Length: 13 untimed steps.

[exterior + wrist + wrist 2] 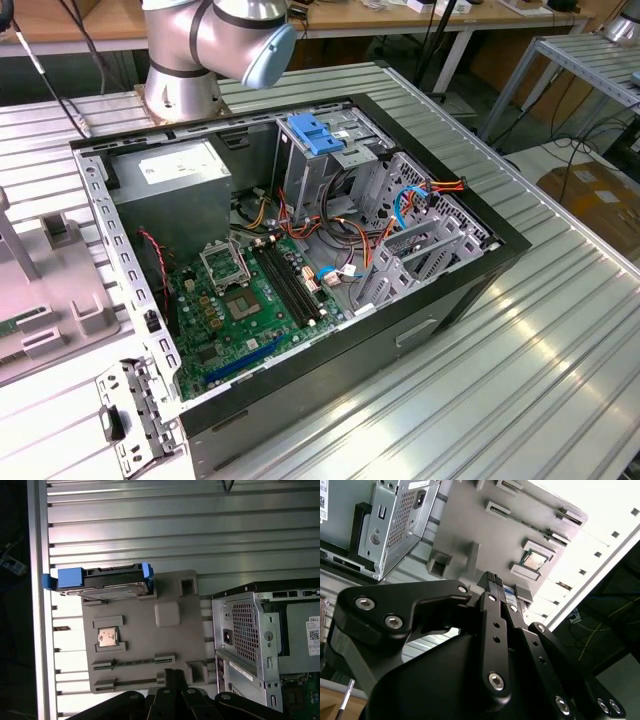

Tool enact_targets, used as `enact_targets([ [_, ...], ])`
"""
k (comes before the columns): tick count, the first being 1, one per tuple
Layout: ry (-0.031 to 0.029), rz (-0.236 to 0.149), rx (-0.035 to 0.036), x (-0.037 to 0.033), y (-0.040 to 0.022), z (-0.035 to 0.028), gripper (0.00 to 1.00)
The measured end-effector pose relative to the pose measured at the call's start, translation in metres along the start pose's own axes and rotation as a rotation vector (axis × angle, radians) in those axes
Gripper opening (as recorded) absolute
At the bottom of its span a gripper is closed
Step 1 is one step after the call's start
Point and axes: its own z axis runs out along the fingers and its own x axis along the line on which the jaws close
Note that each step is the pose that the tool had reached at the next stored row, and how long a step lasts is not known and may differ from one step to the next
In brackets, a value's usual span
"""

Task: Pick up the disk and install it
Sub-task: 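Reach for the disk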

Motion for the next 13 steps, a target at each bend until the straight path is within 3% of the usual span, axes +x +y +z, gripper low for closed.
enact_targets([
  [8,-0.0001,0.0,0.0029,0.0108,0.0109,0.001,0.11],
  [13,0.001,-0.036,0.0077,0.0135,0.0179,0.0017,0.11],
])
